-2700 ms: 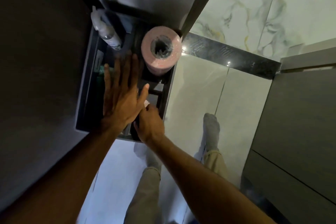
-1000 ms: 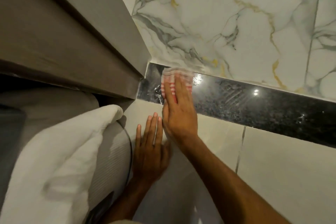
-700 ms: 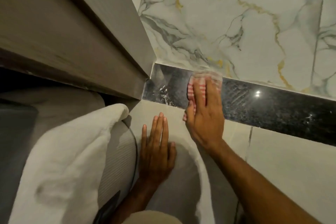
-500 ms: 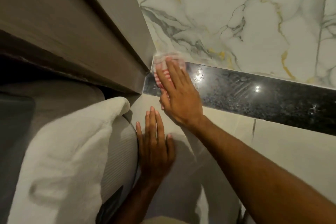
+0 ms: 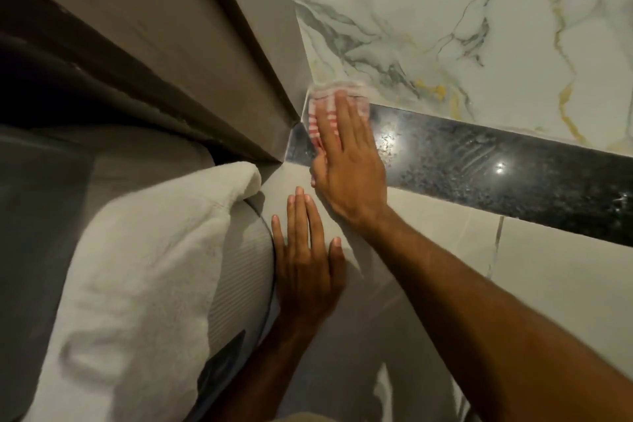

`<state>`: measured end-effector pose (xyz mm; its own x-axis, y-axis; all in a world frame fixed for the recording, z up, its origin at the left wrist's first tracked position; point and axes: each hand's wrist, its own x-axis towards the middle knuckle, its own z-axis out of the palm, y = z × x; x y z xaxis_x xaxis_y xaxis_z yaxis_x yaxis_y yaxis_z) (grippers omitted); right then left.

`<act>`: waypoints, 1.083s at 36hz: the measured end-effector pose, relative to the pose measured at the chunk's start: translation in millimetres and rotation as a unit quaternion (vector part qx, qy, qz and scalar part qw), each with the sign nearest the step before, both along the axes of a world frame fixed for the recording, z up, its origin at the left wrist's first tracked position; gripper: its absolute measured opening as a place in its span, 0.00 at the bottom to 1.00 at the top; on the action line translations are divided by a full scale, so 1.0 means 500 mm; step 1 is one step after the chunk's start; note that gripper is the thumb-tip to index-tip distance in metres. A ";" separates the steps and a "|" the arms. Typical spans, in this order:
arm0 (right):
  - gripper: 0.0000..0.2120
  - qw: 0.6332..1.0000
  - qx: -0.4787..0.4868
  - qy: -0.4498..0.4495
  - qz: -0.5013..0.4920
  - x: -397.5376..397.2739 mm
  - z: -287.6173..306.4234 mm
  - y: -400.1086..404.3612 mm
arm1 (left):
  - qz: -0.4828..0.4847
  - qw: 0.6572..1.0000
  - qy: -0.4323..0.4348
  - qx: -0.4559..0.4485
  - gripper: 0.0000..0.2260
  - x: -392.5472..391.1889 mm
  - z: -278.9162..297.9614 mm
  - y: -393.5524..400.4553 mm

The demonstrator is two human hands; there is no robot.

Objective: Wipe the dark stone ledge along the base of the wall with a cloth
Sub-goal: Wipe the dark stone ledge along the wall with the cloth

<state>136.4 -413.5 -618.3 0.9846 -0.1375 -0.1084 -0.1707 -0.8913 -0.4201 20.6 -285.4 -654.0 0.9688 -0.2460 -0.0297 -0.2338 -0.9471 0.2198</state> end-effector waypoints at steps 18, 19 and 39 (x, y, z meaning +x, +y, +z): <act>0.35 0.999 0.005 -0.021 0.043 0.005 0.003 -0.008 | -0.003 1.000 0.002 -0.008 0.32 -0.005 0.006 0.001; 0.35 0.997 0.004 -0.030 0.078 -0.014 0.002 -0.011 | -0.004 1.000 0.000 -0.007 0.32 -0.006 0.007 0.001; 0.35 0.990 -0.037 -0.048 0.125 -0.110 -0.002 -0.055 | -0.024 0.999 -0.008 0.027 0.31 -0.002 0.004 0.004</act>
<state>81.4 -440.9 -619.2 0.9942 0.1068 -0.0108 0.0960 -0.9298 -0.3552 19.7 -283.4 -652.2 0.9564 -0.2908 -0.0285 -0.2824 -0.9451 0.1644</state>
